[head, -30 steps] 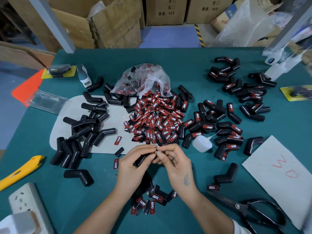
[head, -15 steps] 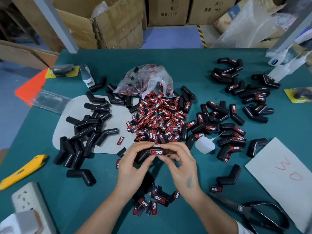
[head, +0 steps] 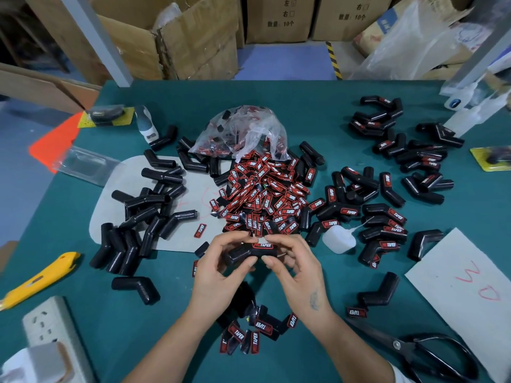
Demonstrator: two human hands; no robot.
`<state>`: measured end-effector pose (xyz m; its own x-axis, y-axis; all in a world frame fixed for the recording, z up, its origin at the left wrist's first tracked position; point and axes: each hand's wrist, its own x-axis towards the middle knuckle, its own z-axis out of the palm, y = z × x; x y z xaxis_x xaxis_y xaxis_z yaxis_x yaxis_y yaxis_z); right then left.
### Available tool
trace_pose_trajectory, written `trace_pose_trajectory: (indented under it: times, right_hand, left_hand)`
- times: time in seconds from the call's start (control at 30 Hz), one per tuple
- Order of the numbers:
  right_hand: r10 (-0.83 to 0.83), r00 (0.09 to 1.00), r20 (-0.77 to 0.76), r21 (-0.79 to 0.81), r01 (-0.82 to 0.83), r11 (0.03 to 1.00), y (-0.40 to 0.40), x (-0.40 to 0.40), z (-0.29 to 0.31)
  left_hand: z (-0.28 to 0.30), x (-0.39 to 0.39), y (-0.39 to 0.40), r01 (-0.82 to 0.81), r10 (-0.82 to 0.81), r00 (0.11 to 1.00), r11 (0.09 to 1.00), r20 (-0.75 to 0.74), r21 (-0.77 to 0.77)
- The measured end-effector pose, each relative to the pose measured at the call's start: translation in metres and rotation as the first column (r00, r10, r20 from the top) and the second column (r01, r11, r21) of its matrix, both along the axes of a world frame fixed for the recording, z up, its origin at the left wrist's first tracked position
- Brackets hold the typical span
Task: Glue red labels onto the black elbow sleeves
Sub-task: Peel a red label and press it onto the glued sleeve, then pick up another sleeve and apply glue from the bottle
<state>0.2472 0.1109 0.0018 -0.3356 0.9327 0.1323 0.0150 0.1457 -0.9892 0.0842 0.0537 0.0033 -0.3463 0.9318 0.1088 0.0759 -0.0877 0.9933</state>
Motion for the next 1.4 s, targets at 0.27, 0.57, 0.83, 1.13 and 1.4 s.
trace_pose_trajectory:
  times: [0.27, 0.57, 0.83, 1.13, 1.4]
  right_hand:
    - [-0.027, 0.999, 0.032, -0.096, 0.03, 0.995, 0.0, 0.002, -0.001]
    - [0.094, 0.994, 0.06, -0.1, -0.088, 0.991, 0.009, 0.016, 0.012]
    - [-0.348, 0.93, 0.123, 0.402, 0.273, 0.874, -0.007, 0.054, 0.018]
    - [-0.263, 0.708, 0.655, 0.021, 0.33, 0.944, 0.034, 0.097, 0.006]
    - [-0.239, 0.869, 0.434, 0.0, 0.265, 0.964, 0.046, 0.081, 0.026]
  left_hand:
    - [0.001, -0.007, 0.004, 0.138, -0.135, 0.988, 0.99, -0.078, 0.038]
    - [0.008, 0.003, 0.009, 0.339, -0.275, 0.891, 0.932, 0.361, -0.126]
    - [0.009, 0.013, 0.008, 0.315, -0.244, 0.912, 0.931, 0.329, -0.182]
    - [0.013, 0.009, 0.008, 0.453, -0.335, 0.744, 0.889, 0.578, -0.066]
    - [0.013, 0.003, 0.008, 0.446, -0.322, 0.706, 0.894, 0.63, -0.044]
